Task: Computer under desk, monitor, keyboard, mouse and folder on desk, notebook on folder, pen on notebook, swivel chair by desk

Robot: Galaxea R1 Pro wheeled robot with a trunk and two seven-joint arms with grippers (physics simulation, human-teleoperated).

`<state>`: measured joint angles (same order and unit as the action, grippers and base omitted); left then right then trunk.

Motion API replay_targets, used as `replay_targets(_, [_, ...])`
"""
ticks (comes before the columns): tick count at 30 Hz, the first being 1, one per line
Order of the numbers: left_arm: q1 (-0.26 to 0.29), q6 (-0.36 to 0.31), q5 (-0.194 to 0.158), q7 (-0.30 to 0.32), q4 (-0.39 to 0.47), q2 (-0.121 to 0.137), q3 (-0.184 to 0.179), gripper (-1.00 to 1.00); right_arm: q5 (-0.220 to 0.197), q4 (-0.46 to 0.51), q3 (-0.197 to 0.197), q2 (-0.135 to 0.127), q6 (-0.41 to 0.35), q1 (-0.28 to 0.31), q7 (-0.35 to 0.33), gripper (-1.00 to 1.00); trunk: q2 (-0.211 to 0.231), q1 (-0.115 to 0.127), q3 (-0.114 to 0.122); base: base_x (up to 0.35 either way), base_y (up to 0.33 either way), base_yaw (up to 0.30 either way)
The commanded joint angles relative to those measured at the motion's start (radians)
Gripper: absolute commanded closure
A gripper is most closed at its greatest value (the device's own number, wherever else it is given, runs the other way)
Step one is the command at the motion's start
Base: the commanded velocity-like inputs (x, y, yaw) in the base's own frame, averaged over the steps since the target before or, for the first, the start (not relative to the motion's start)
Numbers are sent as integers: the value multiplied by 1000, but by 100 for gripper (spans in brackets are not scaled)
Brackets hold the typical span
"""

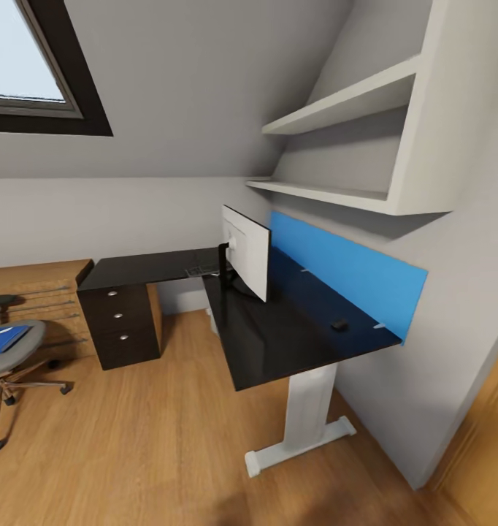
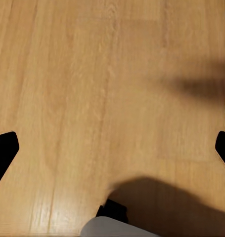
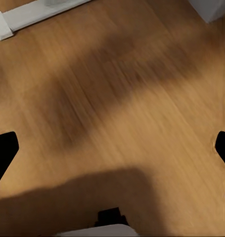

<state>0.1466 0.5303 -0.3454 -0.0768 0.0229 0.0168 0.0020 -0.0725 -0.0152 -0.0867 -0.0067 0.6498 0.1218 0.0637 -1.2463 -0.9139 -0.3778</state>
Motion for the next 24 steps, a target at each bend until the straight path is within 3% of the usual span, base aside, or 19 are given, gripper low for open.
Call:
replay_targets(1, [1,2,2,-4,0,0,0,-100,0,-2,-7,-4,-7,1,-5,-100,-1,0,-1,0,-347,0])
replay_targets(4, [1,1,2,-4,-1,0,0,-100,-2,1,-7,-6,-15,1,-5,-100,-1,0,-1,0,-331,0])
replay_targets(8, [1,1,-1,-5,0,4,0,-100,-5,6,-9,-6,-14,1,-3,-100,-1,0,-1,0,-50,0])
replay_targets(16, [1,4,-4,-9,0,6,0,-100,-7,343,-12,-8,-42,2,38,-100,-1,0,-1,0,-1,0])
replay_targets(19, [1,4,-4,-9,0,6,0,-100,-6,478,-13,-8,-113,6,89,-100,-1,0,-1,0,0,0])
replay_targets(21, [1,4,-4,-10,0,7,1,-100,-5,608,-13,-11,-227,20,127,-100,-1,0,-1,0,0,0])
replay_targets(24, [1,3,-4,-10,0,8,1,-100,-5,717,-13,-26,-337,57,143,-100,-1,0,-1,0,0,0])
